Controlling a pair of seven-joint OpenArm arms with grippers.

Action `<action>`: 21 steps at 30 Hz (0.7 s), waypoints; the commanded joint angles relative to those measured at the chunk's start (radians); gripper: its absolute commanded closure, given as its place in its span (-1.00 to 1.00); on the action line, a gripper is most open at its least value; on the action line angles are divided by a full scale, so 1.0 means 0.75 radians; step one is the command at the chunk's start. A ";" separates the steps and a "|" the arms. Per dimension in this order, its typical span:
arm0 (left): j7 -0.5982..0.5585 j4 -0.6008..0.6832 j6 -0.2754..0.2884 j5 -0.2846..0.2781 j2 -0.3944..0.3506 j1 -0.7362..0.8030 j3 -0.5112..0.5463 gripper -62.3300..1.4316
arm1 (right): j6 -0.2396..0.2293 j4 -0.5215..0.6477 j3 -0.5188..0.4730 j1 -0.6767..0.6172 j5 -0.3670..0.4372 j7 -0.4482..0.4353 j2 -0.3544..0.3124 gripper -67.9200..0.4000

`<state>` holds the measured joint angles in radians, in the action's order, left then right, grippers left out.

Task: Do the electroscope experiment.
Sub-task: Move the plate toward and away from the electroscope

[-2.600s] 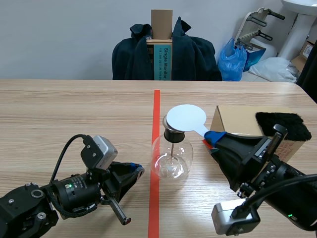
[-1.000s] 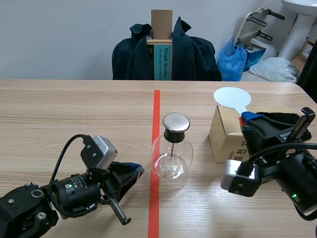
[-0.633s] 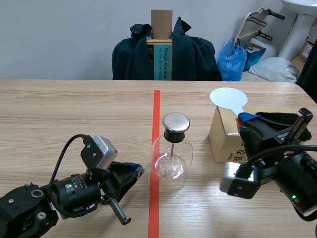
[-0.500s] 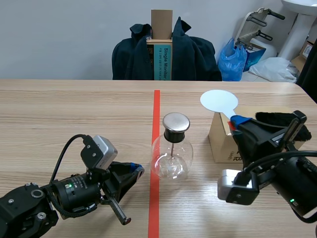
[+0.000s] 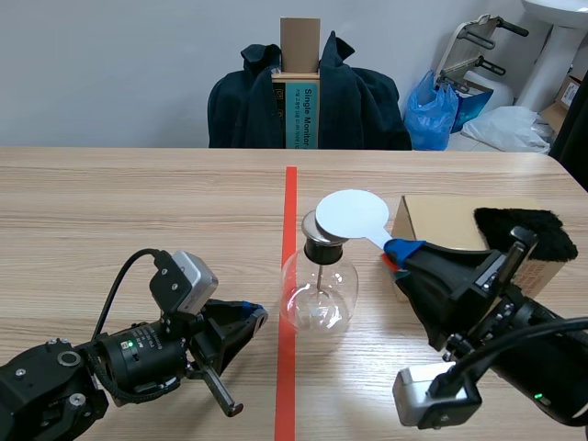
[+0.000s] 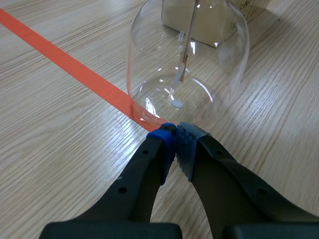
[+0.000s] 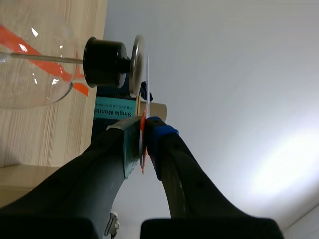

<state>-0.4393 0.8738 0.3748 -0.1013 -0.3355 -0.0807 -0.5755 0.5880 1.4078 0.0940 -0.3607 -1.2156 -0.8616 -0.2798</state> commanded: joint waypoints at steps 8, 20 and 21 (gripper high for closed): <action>-0.022 0.029 0.006 -0.008 0.004 -0.007 0.001 0.90 | 0.016 0.011 -0.002 0.019 0.019 -0.087 -0.011 0.96; -0.022 0.029 0.006 -0.008 0.004 -0.007 0.001 0.90 | 0.019 0.011 -0.002 0.019 0.019 -0.110 -0.011 0.96; -0.022 0.029 0.006 -0.008 0.004 -0.007 0.001 0.90 | 0.019 0.011 -0.002 0.019 0.019 -0.101 -0.011 0.96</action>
<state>-0.4393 0.8738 0.3748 -0.1013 -0.3355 -0.0807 -0.5755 0.5911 1.4078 0.0940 -0.3607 -1.2156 -0.9447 -0.2798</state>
